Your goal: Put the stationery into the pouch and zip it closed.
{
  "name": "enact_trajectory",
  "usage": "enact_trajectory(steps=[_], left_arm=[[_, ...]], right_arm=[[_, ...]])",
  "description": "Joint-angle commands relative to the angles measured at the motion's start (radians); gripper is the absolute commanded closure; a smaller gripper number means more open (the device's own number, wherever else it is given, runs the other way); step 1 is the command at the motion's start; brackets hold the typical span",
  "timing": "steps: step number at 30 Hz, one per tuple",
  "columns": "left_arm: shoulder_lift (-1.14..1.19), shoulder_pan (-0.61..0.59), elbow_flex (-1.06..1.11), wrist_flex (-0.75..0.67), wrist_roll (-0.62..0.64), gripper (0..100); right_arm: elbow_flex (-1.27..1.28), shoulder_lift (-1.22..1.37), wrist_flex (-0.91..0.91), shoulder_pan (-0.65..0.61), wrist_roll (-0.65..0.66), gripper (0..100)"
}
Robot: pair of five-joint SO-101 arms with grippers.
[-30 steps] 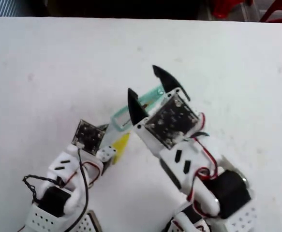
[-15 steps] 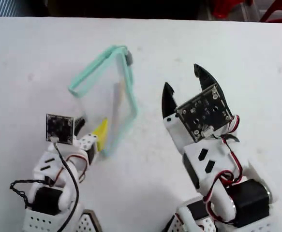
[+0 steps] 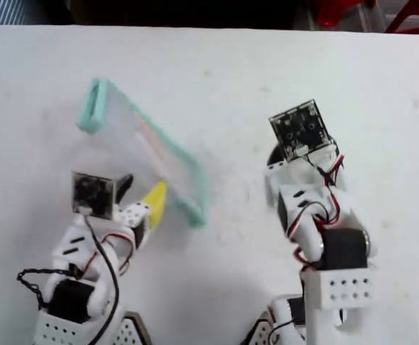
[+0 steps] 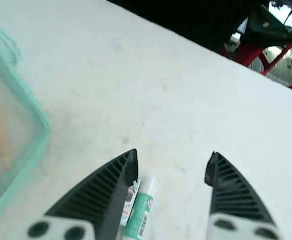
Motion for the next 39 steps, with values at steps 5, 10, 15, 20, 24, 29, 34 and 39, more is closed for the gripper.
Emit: enact_trajectory(steps=[5, 10, 15, 20, 24, 29, 34, 39], left_arm=[[0.004, 0.116, -0.025, 0.003, -0.120, 77], [0.004, 0.116, -0.023, 0.003, -0.114, 77], [0.004, 0.116, -0.023, 0.009, -0.112, 77], [0.004, 0.116, -0.020, 0.011, -0.112, 77], [0.004, 0.116, -0.014, 0.009, -0.112, 77], [0.004, -0.018, -0.069, 0.028, -0.115, 77], [0.004, -0.429, -0.232, 0.104, -0.118, 77], [0.010, -0.797, -0.186, 0.091, -0.203, 77]], right_arm=[[0.322, -0.001, -0.211, 0.116, 0.005, 78.6], [0.354, -0.001, -0.223, 0.114, 0.003, 78.6], [0.299, -0.004, -0.222, 0.104, 0.003, 78.6], [0.272, -0.010, -0.225, -0.005, 0.003, 78.6], [0.215, -0.002, -0.220, -0.160, 0.003, 78.7], [0.193, -0.002, -0.211, -0.289, 0.011, 78.7], [0.192, -0.002, -0.180, -0.329, 0.011, 78.7], [0.126, 0.015, -0.179, -0.435, 0.055, 78.7]])
